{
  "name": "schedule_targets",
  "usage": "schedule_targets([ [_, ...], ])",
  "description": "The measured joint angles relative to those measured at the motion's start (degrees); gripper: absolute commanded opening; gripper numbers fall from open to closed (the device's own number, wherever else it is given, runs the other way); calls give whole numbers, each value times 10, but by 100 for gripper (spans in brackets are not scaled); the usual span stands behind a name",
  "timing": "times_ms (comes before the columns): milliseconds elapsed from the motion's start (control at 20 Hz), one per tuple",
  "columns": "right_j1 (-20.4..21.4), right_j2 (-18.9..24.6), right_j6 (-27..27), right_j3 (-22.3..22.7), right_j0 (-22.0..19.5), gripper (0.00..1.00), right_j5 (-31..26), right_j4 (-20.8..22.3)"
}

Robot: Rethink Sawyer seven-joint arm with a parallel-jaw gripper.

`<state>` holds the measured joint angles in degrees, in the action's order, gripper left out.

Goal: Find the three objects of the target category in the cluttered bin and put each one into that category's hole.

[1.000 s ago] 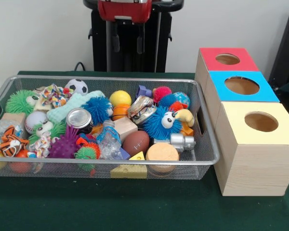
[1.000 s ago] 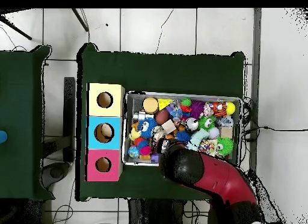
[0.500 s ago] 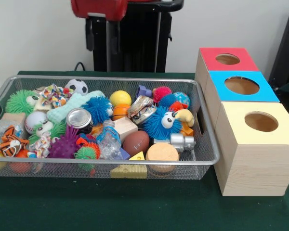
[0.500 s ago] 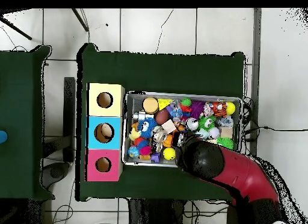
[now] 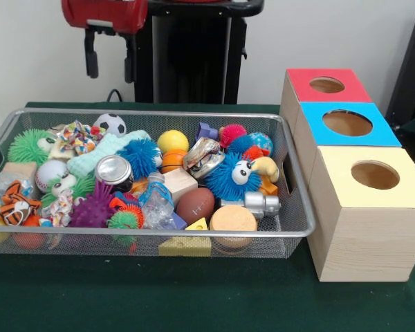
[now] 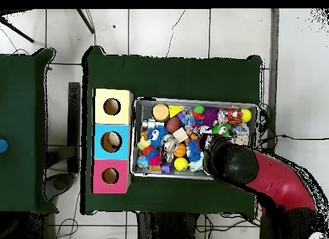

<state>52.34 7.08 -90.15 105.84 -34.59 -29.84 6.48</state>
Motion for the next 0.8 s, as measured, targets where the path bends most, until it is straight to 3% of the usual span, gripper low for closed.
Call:
schedule_targets([
  [800,-63,4,0,-22,24,100,-10,21],
])
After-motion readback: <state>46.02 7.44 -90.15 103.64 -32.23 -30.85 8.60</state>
